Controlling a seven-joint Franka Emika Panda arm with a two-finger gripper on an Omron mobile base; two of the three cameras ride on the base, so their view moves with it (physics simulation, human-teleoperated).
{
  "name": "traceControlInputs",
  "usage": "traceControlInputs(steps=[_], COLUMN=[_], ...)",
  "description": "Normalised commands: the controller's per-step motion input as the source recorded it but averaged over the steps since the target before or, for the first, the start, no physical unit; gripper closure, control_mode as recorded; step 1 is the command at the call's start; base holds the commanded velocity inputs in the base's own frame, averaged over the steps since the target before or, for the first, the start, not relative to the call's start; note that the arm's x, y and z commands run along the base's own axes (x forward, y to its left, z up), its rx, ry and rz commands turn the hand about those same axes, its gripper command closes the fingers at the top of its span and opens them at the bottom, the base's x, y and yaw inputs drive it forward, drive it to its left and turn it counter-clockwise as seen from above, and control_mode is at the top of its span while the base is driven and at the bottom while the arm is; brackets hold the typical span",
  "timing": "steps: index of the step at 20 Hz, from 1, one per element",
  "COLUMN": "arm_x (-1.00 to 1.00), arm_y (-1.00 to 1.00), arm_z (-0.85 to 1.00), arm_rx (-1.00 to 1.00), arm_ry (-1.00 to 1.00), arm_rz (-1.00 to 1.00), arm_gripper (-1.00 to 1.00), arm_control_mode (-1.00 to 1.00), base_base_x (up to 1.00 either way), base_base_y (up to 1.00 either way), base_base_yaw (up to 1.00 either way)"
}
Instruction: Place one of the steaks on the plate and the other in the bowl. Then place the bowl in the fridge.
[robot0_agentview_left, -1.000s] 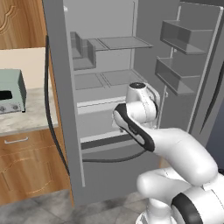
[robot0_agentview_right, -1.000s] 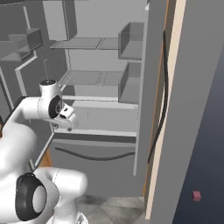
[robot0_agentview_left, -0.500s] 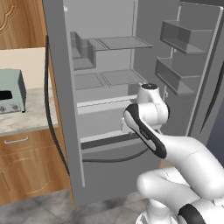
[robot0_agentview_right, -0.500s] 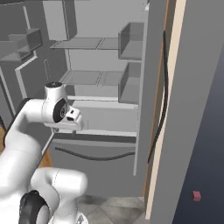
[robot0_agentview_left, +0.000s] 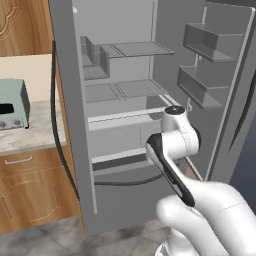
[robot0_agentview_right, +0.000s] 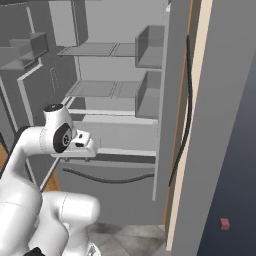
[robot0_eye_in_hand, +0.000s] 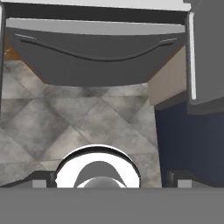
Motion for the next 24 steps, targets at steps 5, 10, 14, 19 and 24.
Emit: traceControlInputs(steps=[5,10,14,19,24], arm_x=[-0.06,0.00,0.00,0.00,0.00], arm_y=[0.08,0.00,0.00,0.00,0.00], arm_z=[0.00,0.00,0.00,0.00,0.00], arm_rx=[0.00,0.00,0.00,0.00,0.00], arm_ry=[0.00,0.00,0.00,0.00,0.00], arm_rz=[0.01,0.00,0.00,0.00,0.00], arm_gripper=[-1.00,-1.00,-1.00,-1.00,-1.00], arm_control_mode=[1.00,1.00,1.00,1.00,1.00], base_base_x=[-0.09,-0.31,-0.15,-0.39,-0.62], base_base_y=[0.07,0.71,1.00,0.98,0.53], base_base_yaw=[0.03,0.36,0.79,0.83,0.83])
